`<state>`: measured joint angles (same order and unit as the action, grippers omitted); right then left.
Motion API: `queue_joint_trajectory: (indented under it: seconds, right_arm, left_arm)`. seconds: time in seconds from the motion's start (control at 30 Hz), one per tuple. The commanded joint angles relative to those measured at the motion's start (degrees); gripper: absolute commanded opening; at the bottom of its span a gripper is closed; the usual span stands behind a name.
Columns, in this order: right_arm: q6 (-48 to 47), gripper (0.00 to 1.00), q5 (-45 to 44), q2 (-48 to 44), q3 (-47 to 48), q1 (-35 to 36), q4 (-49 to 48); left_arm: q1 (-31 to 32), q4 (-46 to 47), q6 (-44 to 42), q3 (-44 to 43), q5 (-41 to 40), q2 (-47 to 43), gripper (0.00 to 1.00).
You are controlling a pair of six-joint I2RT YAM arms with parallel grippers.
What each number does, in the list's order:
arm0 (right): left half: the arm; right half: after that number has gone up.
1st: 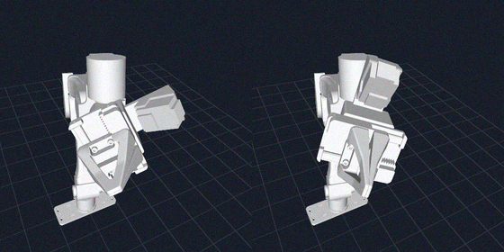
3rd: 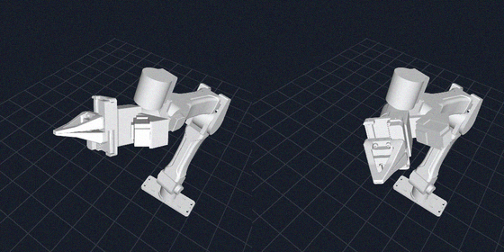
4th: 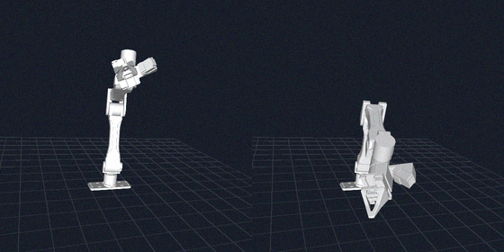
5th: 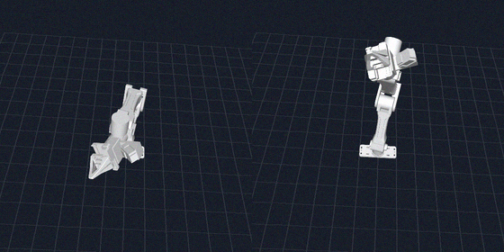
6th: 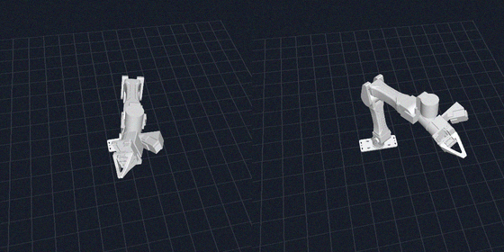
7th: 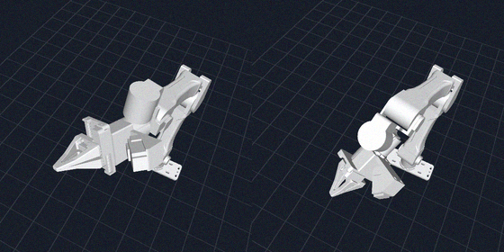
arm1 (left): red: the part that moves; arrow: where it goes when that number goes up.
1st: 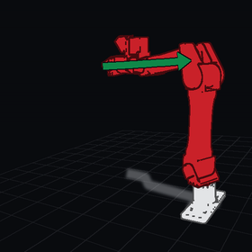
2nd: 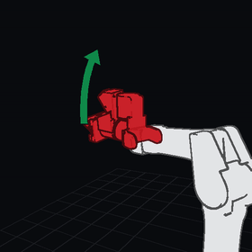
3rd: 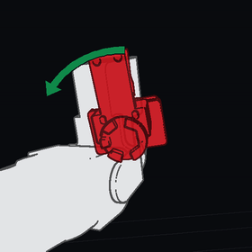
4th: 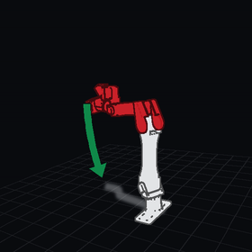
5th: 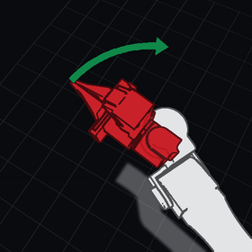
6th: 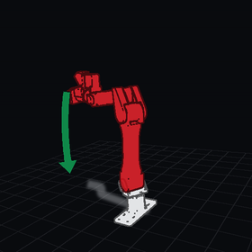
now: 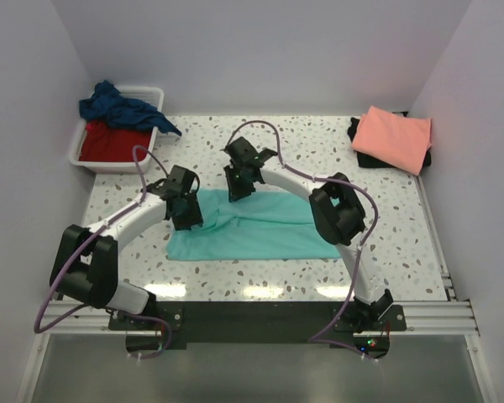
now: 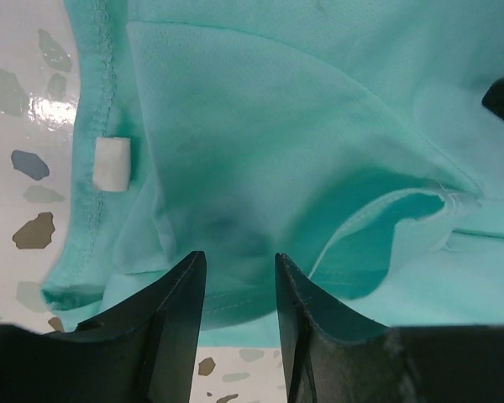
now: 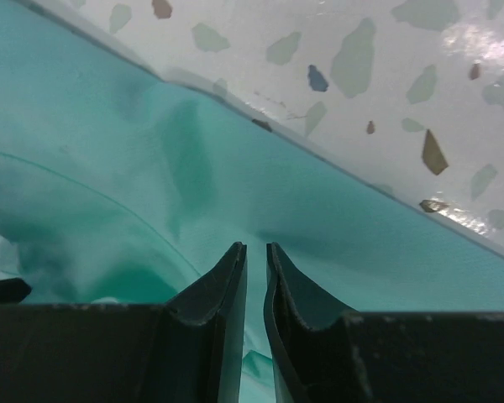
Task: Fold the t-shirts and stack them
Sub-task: Fold the tshirt
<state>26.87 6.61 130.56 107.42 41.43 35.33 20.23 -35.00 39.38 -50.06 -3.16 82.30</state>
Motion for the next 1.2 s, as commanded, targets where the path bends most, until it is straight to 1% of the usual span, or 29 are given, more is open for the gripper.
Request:
queue_joint_trajectory:
  seconds: [0.0, 0.2, 0.4, 0.47, 0.63, 0.77, 0.8, 0.87, 1.0, 1.17]
  right_arm:
    - [-2.6, 0.19, 2.7, -3.0, -0.2, 2.4, 0.9]
    - [-3.8, 0.18, 3.8, -5.6, -4.1, 4.2, 1.5]
    - [-4.1, 0.16, 4.8, -11.8, -10.9, 5.1, 2.1]
    - [-4.2, 0.16, 4.8, -14.6, -13.5, 5.2, 2.6]
    - [-4.4, 0.16, 5.0, -17.5, -17.1, 5.9, 3.6]
    - [-4.5, 0.16, 7.5, -17.5, -17.3, 6.6, 3.5]
    - [-4.6, 0.14, 8.1, -17.1, -17.3, 6.7, 3.6]
    - [-4.8, 0.13, 7.9, -17.0, -17.2, 7.2, 3.4]
    - [-4.6, 0.11, 0.9, -17.2, -15.6, 7.3, 2.3]
    - [-3.9, 0.11, -3.5, -15.2, -8.8, 7.8, 5.0]
  left_arm:
    - [-1.9, 3.6, -0.9, -3.5, 2.0, 2.6, 0.43]
    - [-5.8, 4.4, -1.7, -6.3, 2.6, 5.1, 0.41]
    - [-9.5, 4.3, -4.0, -8.4, 2.9, 6.1, 0.41]
    - [-10.0, 4.6, -4.6, -8.7, 2.9, 7.5, 0.41]
    - [-10.4, 5.9, -4.6, -9.6, 6.1, 10.1, 0.40]
    - [-10.4, 6.5, -4.6, -9.7, 6.3, 11.9, 0.40]
    - [-10.4, 6.4, -4.7, -9.8, 6.0, 12.3, 0.40]
    - [-10.4, 6.4, -4.9, -10.0, 5.6, 13.1, 0.40]
    - [-10.4, 6.1, -5.1, -9.9, 4.8, 12.8, 0.40]
    - [-10.4, 5.3, -5.5, -10.1, 4.2, 12.9, 0.40]
